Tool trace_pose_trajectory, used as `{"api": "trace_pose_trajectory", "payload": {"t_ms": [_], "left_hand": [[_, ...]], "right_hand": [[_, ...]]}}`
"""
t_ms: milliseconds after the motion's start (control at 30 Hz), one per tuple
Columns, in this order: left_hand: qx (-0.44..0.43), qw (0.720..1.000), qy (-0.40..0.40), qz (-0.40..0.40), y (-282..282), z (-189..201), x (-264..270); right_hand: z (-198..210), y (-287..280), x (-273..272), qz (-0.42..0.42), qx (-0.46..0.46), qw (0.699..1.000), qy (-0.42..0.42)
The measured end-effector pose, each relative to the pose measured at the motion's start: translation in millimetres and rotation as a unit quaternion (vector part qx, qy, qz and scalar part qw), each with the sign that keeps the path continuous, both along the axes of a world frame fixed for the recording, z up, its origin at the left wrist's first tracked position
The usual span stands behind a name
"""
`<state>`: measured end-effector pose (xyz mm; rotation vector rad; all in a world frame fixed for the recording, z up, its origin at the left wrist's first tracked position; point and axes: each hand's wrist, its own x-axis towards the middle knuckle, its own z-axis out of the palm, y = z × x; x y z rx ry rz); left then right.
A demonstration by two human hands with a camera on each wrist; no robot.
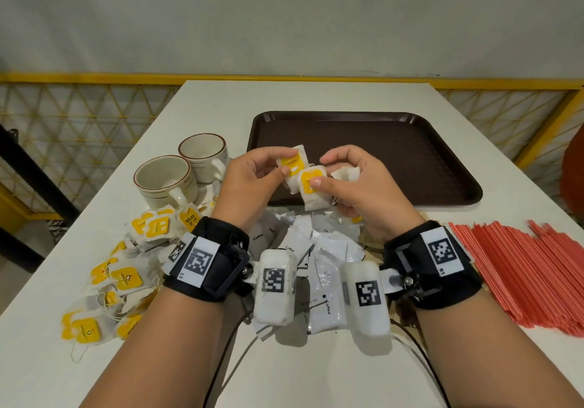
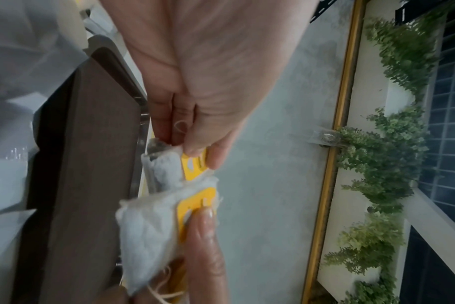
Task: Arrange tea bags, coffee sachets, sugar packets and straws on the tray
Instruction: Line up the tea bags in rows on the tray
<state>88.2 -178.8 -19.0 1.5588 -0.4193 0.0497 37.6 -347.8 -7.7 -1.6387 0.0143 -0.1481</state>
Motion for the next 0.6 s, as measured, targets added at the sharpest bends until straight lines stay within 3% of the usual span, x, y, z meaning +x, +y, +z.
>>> {"api": "trace_pose_trajectory", "payload": {"t_ms": [133, 333, 600], "left_hand": [[-0.007, 1.0, -0.002, -0.001, -1, -2, 1], [0.006, 1.0, -0.01, -0.007, -5, -2, -2], [-0.031, 0.997, 0.027, -0.062, -12, 1, -11]], "right_hand": [[5, -2, -4, 0.054, 0.03, 0.998, 0.017], [-2, 8, 0, -0.036, 0.064, 0.997, 0.01], [-2, 8, 0, -0.046, 0.094, 0.994, 0.016]]}}
